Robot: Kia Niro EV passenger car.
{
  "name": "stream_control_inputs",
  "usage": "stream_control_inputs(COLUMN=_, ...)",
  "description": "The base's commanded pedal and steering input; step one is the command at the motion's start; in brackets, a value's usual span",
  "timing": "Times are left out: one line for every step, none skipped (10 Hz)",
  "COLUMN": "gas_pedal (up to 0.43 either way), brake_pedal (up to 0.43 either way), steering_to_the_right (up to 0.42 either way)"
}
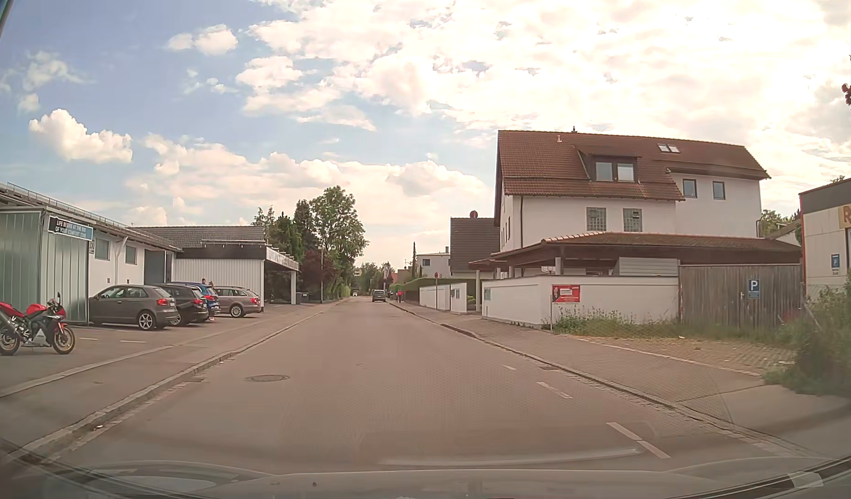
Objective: Follow the waypoints while adhering to traffic rules and regulations
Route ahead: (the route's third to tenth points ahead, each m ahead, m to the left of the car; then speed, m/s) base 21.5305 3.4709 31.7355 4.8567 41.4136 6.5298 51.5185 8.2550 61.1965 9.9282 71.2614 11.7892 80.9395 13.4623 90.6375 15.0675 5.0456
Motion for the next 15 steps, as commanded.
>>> stream_control_inputs(gas_pedal=0.157, brake_pedal=0.018, steering_to_the_right=-0.06)
stream_control_inputs(gas_pedal=0.157, brake_pedal=0.018, steering_to_the_right=-0.055)
stream_control_inputs(gas_pedal=0.157, brake_pedal=0.018, steering_to_the_right=-0.057)
stream_control_inputs(gas_pedal=0.157, brake_pedal=0.018, steering_to_the_right=-0.059)
stream_control_inputs(gas_pedal=0.157, brake_pedal=0.024, steering_to_the_right=-0.06)
stream_control_inputs(gas_pedal=0.15, brake_pedal=0.018, steering_to_the_right=-0.059)
stream_control_inputs(gas_pedal=0.15, brake_pedal=0.018, steering_to_the_right=-0.059)
stream_control_inputs(gas_pedal=0.15, brake_pedal=0.018, steering_to_the_right=-0.059)
stream_control_inputs(gas_pedal=0.15, brake_pedal=0.018, steering_to_the_right=-0.059)
stream_control_inputs(gas_pedal=0.15, brake_pedal=0.018, steering_to_the_right=-0.054)
stream_control_inputs(gas_pedal=0.177, brake_pedal=0.018, steering_to_the_right=-0.048)
stream_control_inputs(gas_pedal=0.197, brake_pedal=0.018, steering_to_the_right=-0.047)
stream_control_inputs(gas_pedal=0.197, brake_pedal=0.018, steering_to_the_right=-0.046)
stream_control_inputs(gas_pedal=0.197, brake_pedal=0.018, steering_to_the_right=-0.046)
stream_control_inputs(gas_pedal=0.189, brake_pedal=0.018, steering_to_the_right=-0.045)
